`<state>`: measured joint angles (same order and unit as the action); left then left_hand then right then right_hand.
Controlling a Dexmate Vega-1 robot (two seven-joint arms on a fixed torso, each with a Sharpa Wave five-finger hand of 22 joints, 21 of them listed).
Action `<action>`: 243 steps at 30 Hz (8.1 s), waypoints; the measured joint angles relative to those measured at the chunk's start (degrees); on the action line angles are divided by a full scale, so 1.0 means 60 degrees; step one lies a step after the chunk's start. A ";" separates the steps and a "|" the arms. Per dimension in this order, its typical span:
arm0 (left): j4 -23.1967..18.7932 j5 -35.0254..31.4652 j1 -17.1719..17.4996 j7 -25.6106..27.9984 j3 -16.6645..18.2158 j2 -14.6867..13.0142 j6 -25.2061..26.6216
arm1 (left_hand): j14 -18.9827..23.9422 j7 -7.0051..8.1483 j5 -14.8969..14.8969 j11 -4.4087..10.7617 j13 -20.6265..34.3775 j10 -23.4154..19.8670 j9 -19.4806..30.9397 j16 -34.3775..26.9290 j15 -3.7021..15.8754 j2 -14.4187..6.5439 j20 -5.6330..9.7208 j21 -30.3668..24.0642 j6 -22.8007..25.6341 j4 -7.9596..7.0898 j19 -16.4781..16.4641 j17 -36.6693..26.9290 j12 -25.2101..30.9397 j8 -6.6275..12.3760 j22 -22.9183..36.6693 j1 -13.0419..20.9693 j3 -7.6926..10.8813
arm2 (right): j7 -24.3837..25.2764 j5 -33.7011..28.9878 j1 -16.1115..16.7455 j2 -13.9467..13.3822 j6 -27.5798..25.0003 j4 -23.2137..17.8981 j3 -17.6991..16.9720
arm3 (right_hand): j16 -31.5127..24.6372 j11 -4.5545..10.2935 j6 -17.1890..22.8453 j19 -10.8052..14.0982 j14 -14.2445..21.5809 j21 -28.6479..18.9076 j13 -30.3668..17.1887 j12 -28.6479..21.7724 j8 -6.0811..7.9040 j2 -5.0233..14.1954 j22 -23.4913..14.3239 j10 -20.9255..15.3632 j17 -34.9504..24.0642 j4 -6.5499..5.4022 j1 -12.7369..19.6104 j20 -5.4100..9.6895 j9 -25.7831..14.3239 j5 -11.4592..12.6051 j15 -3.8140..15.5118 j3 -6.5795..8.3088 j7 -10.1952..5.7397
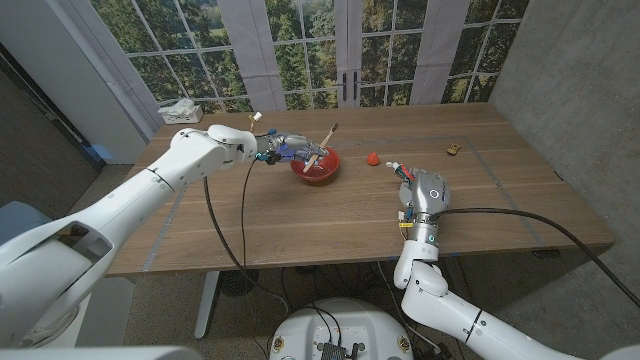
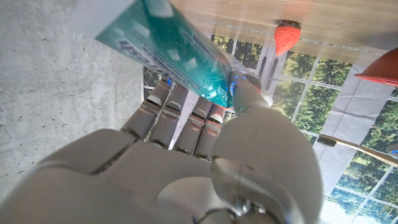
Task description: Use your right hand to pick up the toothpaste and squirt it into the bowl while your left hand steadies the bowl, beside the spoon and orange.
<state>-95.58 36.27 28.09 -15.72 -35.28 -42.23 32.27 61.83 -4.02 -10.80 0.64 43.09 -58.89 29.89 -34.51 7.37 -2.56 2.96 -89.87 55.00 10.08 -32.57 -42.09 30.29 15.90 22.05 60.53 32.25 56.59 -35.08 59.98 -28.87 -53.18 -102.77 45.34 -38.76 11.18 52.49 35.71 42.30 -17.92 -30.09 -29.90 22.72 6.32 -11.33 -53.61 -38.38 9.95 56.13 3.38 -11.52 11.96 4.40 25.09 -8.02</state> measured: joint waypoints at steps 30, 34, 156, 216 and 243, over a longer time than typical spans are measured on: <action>0.0092 -0.0222 -0.0429 -0.0511 -0.0536 0.0200 0.0417 | 0.0004 -0.0048 -0.0045 -0.0003 0.0049 -0.0027 0.0047 -0.0007 0.0004 0.0000 0.0000 0.0000 0.0046 -0.0002 0.0000 0.0002 -0.0071 -0.0094 -0.0074 0.0000 -0.0026 | -0.0312 -0.1013 0.0141 -0.0466 0.0381 -0.0365 -0.0280 | 0.0178 0.0036 0.0018 0.0087 -0.0001 -0.0093 -0.0171 -0.0035 -0.0064 -0.0002 0.0002 -0.0036 -0.0087 0.0002 -0.0001 0.0017 -0.0024 -0.0001 -0.0001 -0.0002 -0.0018; 0.0123 -0.0265 -0.0484 -0.0615 -0.0603 0.0208 0.0430 | 0.0019 -0.0048 -0.0045 -0.0003 0.0054 -0.0027 0.0046 -0.0007 0.0019 0.0000 0.0000 0.0000 0.0047 -0.0002 -0.0001 0.0002 -0.0070 -0.0109 -0.0090 0.0000 -0.0027 | -0.0407 -0.1188 0.0142 -0.0503 0.0382 -0.0417 -0.0273 | 0.0178 0.0036 0.0017 0.0087 0.0050 -0.0093 -0.0181 -0.0035 -0.0075 -0.0002 -0.0047 -0.0036 -0.0132 -0.0013 -0.0001 0.0017 -0.0021 -0.0001 -0.0016 0.0013 -0.0017; 0.3183 -0.1065 -0.2210 -0.4518 -0.1821 0.1599 -0.0730 | 0.0034 -0.0050 -0.0007 -0.0020 0.0185 -0.0046 0.0267 -0.0007 0.0033 0.0000 0.0018 -0.0039 0.0049 -0.0002 0.0086 -0.0041 -0.0288 -0.0367 -0.0220 0.0000 -0.0081 | -0.3957 -0.5783 -0.0588 -0.1284 0.1506 -0.0572 0.0071 | 0.0741 0.0065 0.0137 0.0048 0.0271 -0.0482 -0.0485 0.0077 -0.0001 -0.0095 -0.0020 -0.0180 -0.0570 -0.0034 0.0102 -0.0020 -0.0009 0.0009 0.0069 0.0034 -0.0241; 0.2866 -0.0843 -0.2047 -0.4328 -0.1720 0.1539 -0.0519 | 0.0035 -0.0051 -0.0044 -0.0003 0.0271 -0.0064 0.0311 -0.0013 0.0034 -0.0001 0.0018 -0.0039 0.0049 -0.0026 0.0086 -0.0046 -0.0429 -0.0478 -0.0263 0.0001 -0.0109 | -0.3546 -0.5464 -0.0531 -0.1406 0.1519 -0.0401 -0.0130 | 0.0969 -0.0122 0.0363 0.0050 0.0614 -0.0777 -0.0514 -0.0055 0.0113 -0.0283 -0.0032 -0.0537 -0.0969 0.0046 0.0616 -0.0018 -0.0014 0.0015 0.0173 0.0112 -0.0186; 0.3254 -0.0907 -0.2238 -0.4588 -0.1832 0.1683 -0.0620 | 0.0035 -0.0051 -0.0036 -0.0003 0.0291 -0.0064 0.0355 -0.0006 0.0035 -0.0061 0.0018 -0.0039 0.0049 -0.0019 0.0086 -0.0040 -0.0428 -0.0514 -0.0262 0.0061 -0.0149 | -0.3333 -0.5471 -0.0709 -0.1359 0.1639 -0.0183 -0.0031 | 0.1175 -0.0223 0.0587 0.0050 0.0801 -0.1007 -0.0514 -0.0109 0.0205 -0.0432 -0.0045 -0.0638 -0.1193 0.0046 0.1070 -0.0018 -0.0007 -0.0233 0.0222 0.0111 -0.0204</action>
<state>-76.05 30.83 14.67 -43.25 -46.27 -32.13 28.55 62.04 -4.33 -11.02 0.62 44.84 -59.27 32.02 -34.55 7.58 -2.93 3.07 -90.10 55.30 9.96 -32.05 -42.33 27.72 12.82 20.48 60.89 31.35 36.59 -67.91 55.73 -37.02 -43.34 -103.87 45.15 -31.71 9.84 56.01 36.01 47.11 -23.96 -33.18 -30.55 23.95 3.73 -11.60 -57.44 -45.53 10.22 62.55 3.27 -11.57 10.56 5.73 25.76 -9.24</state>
